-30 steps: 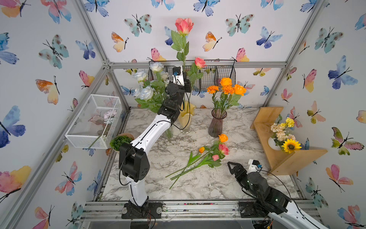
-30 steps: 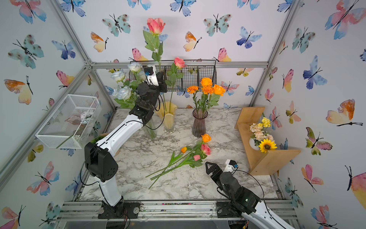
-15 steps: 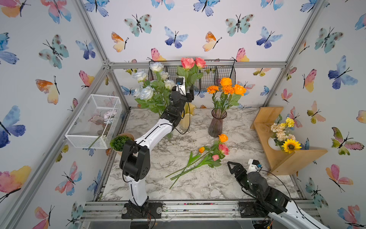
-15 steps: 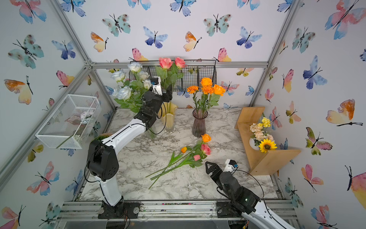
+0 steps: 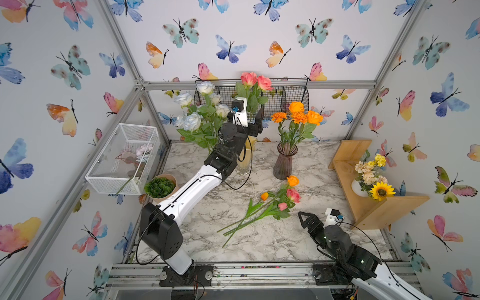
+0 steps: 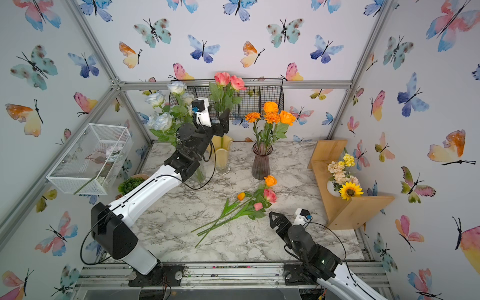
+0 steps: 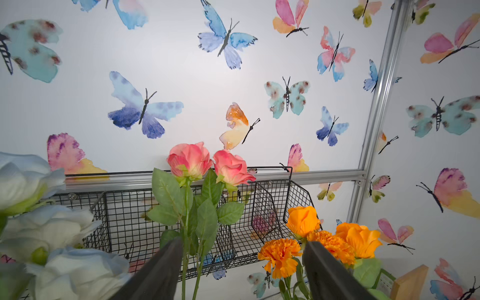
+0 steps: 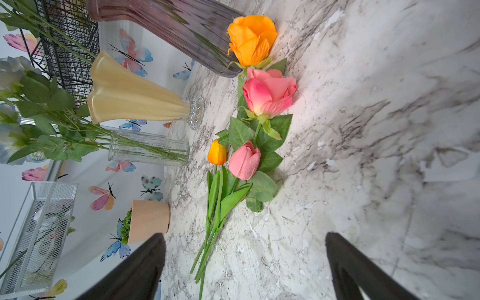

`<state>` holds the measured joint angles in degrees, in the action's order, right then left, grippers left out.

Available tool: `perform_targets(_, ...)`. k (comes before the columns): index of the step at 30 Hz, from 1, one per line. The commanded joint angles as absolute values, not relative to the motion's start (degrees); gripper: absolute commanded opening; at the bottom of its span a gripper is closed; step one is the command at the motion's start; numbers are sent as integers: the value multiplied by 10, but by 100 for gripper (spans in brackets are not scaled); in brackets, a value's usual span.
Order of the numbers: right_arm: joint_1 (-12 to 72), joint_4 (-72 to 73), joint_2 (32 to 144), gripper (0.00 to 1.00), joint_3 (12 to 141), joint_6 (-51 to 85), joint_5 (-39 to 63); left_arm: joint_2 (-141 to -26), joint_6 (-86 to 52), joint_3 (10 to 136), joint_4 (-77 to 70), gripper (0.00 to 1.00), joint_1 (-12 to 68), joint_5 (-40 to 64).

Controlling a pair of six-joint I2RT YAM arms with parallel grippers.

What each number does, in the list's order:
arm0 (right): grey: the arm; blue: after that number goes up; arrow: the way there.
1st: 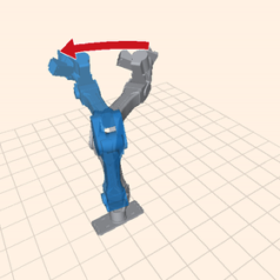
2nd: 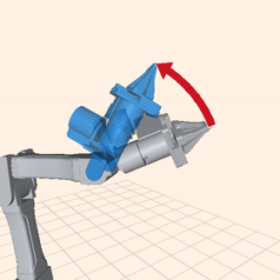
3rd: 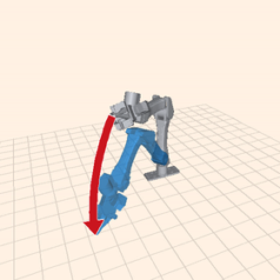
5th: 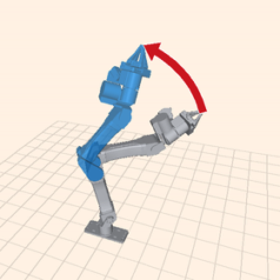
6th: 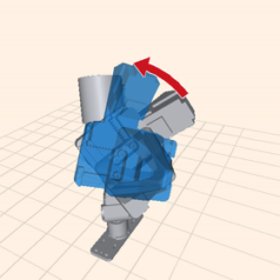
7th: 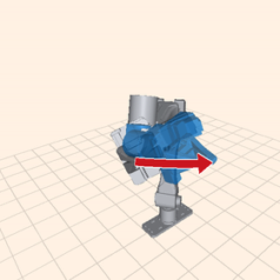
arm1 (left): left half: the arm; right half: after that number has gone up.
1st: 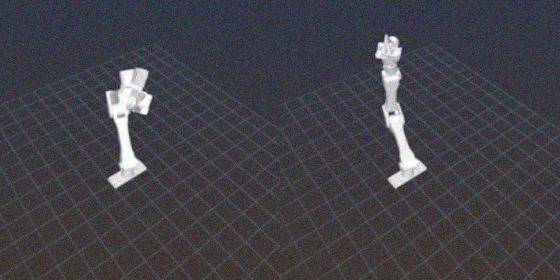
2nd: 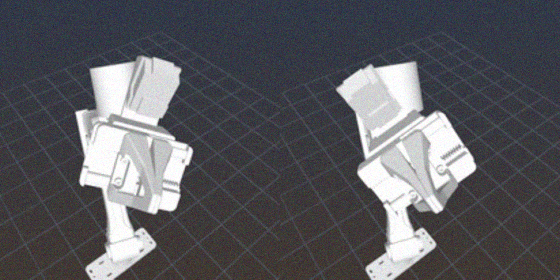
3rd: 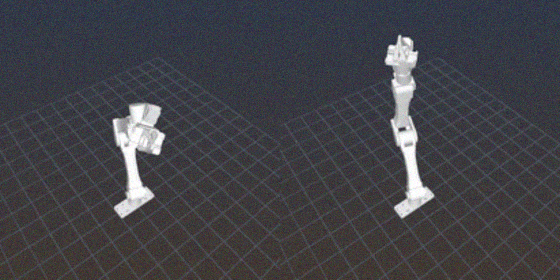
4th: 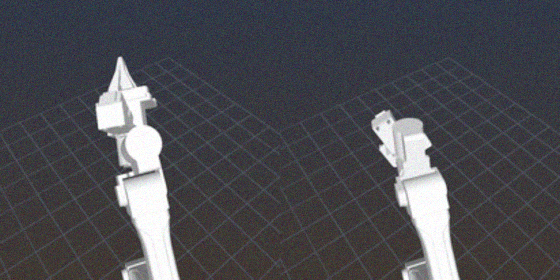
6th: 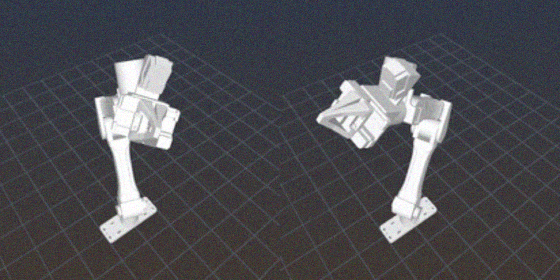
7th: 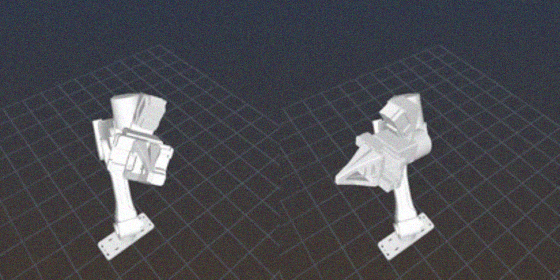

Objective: Arrange the flowers in different vases according to their colors
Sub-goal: Insert the flower into the vase, then pick up the flower at the center of the board.

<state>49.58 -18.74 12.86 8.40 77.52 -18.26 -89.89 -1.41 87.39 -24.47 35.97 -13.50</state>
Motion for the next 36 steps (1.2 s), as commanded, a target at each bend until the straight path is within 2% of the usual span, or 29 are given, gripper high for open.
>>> perform_targets(1,497,-177,133,98,92,763,-181,-834,-15,846,-213,81,375,-170)
perform_targets(2,497,-181,136,98,95,764,-182,-811,-14,834,-203,84,380,-173)
perform_targets(4,497,-196,143,98,106,771,-189,-764,-16,809,-168,100,387,-165)
perform_targets(9,497,-258,180,96,152,782,-219,-626,-53,724,-58,99,394,-186)
perform_targets(14,497,-294,270,92,228,780,-224,-508,-68,642,96,99,395,-193)
perform_targets(20,497,-313,411,87,318,769,-166,-383,-97,544,219,99,395,-189)
perform_targets(23,497,-304,473,80,362,761,-122,-344,-112,515,247,99,395,-177)
perform_targets(26,497,-279,546,58,392,749,-77,-326,-129,503,270,99,394,-171)
perform_targets(29,497,-251,613,44,408,752,-42,-325,-126,488,286,99,394,-127)
perform_targets(33,499,-211,657,42,407,771,-41,-315,-134,451,294,99,394,-91)
perform_targets(36,504,-202,687,45,425,767,-44,-293,-135,428,284,99,394,-82)
